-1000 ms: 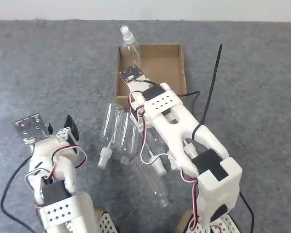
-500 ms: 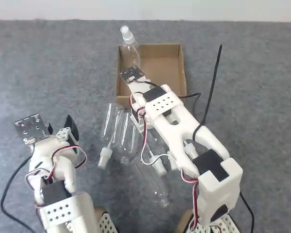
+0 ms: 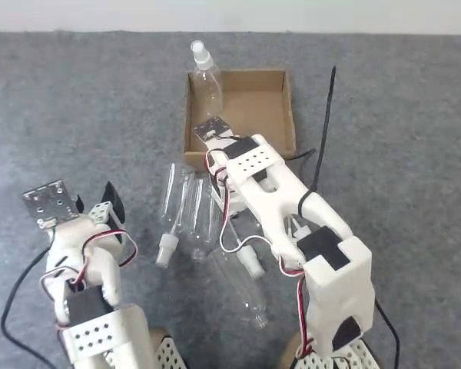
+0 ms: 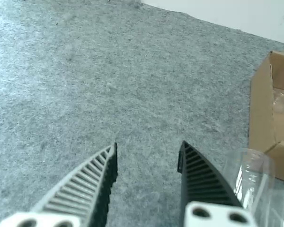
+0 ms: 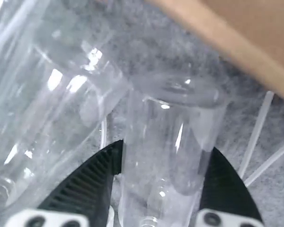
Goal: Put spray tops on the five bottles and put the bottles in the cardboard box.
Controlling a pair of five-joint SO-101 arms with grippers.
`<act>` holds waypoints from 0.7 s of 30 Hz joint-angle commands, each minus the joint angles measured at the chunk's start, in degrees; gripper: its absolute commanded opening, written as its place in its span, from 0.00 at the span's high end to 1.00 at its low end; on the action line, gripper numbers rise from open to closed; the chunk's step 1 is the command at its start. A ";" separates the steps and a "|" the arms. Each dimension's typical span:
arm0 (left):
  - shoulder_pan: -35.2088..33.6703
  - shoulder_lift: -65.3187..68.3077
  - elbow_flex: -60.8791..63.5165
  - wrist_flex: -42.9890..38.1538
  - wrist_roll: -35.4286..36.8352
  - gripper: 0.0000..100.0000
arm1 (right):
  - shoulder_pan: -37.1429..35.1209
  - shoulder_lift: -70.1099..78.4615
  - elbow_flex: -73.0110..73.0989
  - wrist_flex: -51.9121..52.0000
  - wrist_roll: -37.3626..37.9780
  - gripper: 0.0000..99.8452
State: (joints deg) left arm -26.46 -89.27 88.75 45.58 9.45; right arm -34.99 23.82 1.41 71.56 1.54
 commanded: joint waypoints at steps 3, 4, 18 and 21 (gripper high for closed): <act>-0.26 -0.97 -0.04 -2.02 -0.35 0.80 | 0.57 -6.02 -2.11 2.07 -0.26 0.81; -0.26 -0.97 -0.04 -2.02 -0.35 0.80 | 0.57 -7.08 -2.11 2.77 -0.26 0.81; -0.26 -0.97 -0.04 -2.02 -0.35 0.80 | 7.08 -24.22 -2.11 13.85 -0.79 0.81; -0.26 -0.97 -0.04 -2.02 -0.35 0.80 | 9.45 -29.05 -2.11 17.01 -0.79 0.81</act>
State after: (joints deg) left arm -26.46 -89.27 89.54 45.58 9.45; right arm -29.10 3.78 1.41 84.57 1.36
